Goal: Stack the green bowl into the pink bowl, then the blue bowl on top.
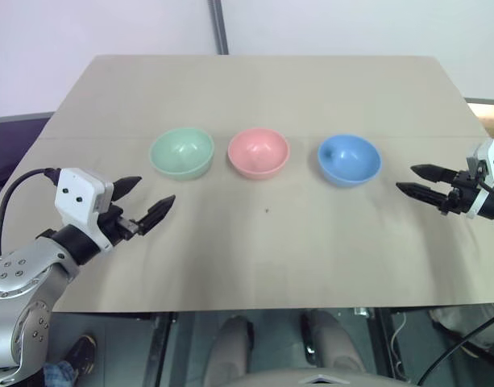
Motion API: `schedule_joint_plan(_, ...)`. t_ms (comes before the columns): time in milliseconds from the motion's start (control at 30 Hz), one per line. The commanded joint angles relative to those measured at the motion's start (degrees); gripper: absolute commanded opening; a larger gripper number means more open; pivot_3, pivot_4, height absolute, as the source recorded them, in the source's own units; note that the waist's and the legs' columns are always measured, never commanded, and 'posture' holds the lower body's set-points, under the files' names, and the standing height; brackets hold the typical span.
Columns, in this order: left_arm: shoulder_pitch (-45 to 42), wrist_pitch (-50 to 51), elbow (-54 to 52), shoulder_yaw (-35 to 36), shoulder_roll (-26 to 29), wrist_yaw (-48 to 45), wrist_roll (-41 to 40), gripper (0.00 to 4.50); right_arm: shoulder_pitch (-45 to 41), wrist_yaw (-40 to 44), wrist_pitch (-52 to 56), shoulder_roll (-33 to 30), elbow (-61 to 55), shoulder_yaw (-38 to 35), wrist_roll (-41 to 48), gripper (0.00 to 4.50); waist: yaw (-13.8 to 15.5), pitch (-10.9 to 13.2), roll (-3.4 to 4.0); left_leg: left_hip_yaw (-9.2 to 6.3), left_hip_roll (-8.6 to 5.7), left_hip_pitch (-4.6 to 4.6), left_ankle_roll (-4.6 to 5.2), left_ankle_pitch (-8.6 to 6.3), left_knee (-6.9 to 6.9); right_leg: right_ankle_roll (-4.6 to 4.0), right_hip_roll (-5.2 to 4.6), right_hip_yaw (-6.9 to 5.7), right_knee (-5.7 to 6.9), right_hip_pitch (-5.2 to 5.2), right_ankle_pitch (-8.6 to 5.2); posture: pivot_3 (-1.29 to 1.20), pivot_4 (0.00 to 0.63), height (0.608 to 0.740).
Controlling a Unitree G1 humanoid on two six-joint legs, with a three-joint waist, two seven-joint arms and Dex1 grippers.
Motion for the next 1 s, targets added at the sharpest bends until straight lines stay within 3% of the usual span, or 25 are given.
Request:
schedule_joint_plan(33, -0.6, -1.5, -0.4, -0.2, 0.7, -0.7, -0.3, 3.93, 0.4, 0.5, -0.8, -1.1, -2.8, -2.3, 0.9, 3.59, 0.0, 0.0, 0.00, 0.00, 0.00, 0.00, 0.00, 0.00, 0.00, 0.00, 0.00, 0.00, 0.00, 0.00, 0.00, 0.00, 0.150, 0.740)
schedule_joint_plan(1000, -2.5, -1.5, 0.9, -1.0, 0.4, -1.7, -2.1, 3.93, -1.3, -0.4, -0.1, -0.1, -3.4, -1.5, 1.6, 3.59, 0.0, 0.0, 0.00, 0.00, 0.00, 0.00, 0.00, 0.00, 0.00, 0.00, 0.00, 0.00, 0.01, 0.00, 0.00, 0.00, 0.150, 0.740)
